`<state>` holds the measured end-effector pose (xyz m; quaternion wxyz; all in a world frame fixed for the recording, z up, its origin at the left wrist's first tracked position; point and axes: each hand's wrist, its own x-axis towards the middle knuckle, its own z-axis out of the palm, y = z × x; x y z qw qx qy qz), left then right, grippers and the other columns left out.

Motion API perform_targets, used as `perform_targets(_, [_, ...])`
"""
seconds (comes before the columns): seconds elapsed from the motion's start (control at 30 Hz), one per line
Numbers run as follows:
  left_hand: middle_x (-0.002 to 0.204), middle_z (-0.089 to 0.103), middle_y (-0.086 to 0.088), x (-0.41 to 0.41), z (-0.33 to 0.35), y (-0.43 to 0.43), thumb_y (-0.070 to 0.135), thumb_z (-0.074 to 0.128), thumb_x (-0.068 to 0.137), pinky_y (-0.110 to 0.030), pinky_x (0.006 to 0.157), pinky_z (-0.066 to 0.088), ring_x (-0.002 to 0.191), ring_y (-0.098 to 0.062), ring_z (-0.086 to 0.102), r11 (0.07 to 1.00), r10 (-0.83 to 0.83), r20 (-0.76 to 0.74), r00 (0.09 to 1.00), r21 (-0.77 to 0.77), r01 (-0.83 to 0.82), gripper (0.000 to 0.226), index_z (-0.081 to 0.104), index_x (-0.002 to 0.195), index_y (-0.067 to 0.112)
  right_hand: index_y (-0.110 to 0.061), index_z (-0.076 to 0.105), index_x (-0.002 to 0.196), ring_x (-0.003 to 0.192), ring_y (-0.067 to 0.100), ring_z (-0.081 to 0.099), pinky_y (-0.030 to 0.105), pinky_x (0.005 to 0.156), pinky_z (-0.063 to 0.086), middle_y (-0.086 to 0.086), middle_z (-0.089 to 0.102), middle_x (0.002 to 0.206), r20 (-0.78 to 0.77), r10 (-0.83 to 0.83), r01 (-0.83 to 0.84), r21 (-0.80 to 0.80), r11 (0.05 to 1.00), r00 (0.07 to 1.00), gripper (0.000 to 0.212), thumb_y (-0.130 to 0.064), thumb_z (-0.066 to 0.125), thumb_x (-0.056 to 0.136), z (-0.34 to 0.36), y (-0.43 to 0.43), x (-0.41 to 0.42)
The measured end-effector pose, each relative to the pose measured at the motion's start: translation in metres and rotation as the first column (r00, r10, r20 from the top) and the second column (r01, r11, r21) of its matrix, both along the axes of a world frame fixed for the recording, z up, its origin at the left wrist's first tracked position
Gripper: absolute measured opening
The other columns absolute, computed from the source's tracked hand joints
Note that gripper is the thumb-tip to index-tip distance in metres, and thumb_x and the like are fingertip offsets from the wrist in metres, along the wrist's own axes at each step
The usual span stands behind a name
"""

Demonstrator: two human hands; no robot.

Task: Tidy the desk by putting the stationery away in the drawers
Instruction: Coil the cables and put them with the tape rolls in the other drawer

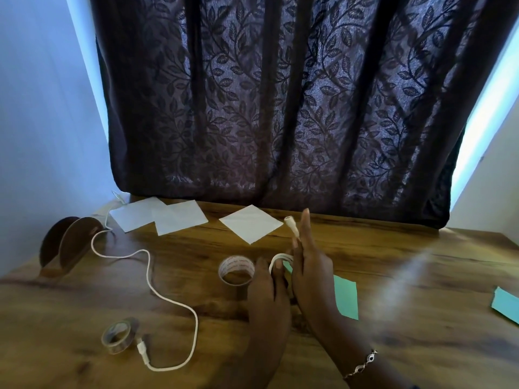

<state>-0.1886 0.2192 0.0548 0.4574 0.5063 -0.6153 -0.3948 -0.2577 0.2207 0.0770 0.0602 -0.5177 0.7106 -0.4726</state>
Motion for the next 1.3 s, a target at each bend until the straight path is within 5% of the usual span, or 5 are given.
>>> perform_targets(0.17, [0.08,0.053,0.014,0.0,0.003,0.0,0.019,0.036,0.098,-0.006,0.056,0.043,0.07,0.006,0.05,0.999,-0.037,-0.095,0.995,-0.039,0.034,0.021,0.053,0.11,0.022,-0.027,0.006,0.147,0.095,0.01,0.056,0.015,0.073,0.036,0.003,0.061,0.115,-0.103,0.009,-0.005,0.047,0.999,0.995,0.056,-0.027,0.035,0.098,0.003,0.001,0.0])
perform_targets(0.23, [0.072,0.052,0.013,-0.002,0.0,-0.002,0.022,0.036,0.098,-0.012,0.057,0.047,0.066,0.001,0.055,0.996,-0.039,-0.091,0.995,-0.082,0.032,0.02,0.047,0.085,0.032,-0.027,0.021,0.146,0.102,0.01,0.057,0.012,0.075,0.038,-0.001,0.061,0.12,-0.11,0.011,-0.006,0.048,0.999,0.994,0.051,-0.024,0.039,0.098,0.002,0.001,0.001])
perform_targets(0.5, [0.075,0.06,0.001,-0.003,-0.012,-0.01,0.01,0.048,0.093,-0.025,0.062,0.052,0.065,-0.012,0.06,0.961,0.038,-0.008,0.999,-0.273,-0.039,0.016,0.058,0.103,0.003,-0.006,0.07,0.1,0.08,0.001,0.054,-0.004,0.065,0.037,0.0,0.065,0.105,-0.05,-0.038,0.032,-0.113,0.993,0.998,0.02,-0.004,0.052,0.09,0.0,0.0,-0.001])
perform_targets(1.0, [0.078,0.057,0.005,-0.008,-0.001,-0.006,0.02,0.044,0.095,-0.004,0.054,0.044,0.069,0.002,0.054,0.999,0.029,-0.245,0.969,0.039,-0.02,0.01,0.052,0.096,0.016,-0.022,0.05,0.057,0.065,0.012,0.055,0.016,0.054,0.039,-0.003,0.056,0.065,0.286,-0.089,0.071,0.074,0.995,0.954,0.041,-0.01,0.043,0.096,-0.005,-0.006,-0.013])
perform_targets(1.3, [0.084,0.066,0.0,0.005,0.012,-0.015,0.035,0.043,0.094,-0.022,0.06,0.052,0.076,-0.012,0.064,0.882,-0.099,-0.567,0.818,0.33,0.336,0.022,0.061,0.091,0.022,-0.026,0.049,0.081,0.071,0.013,0.055,0.022,0.059,0.045,-0.007,0.055,0.08,0.181,0.269,-0.205,-0.309,0.929,0.946,0.009,-0.02,0.046,0.086,-0.016,-0.003,-0.02])
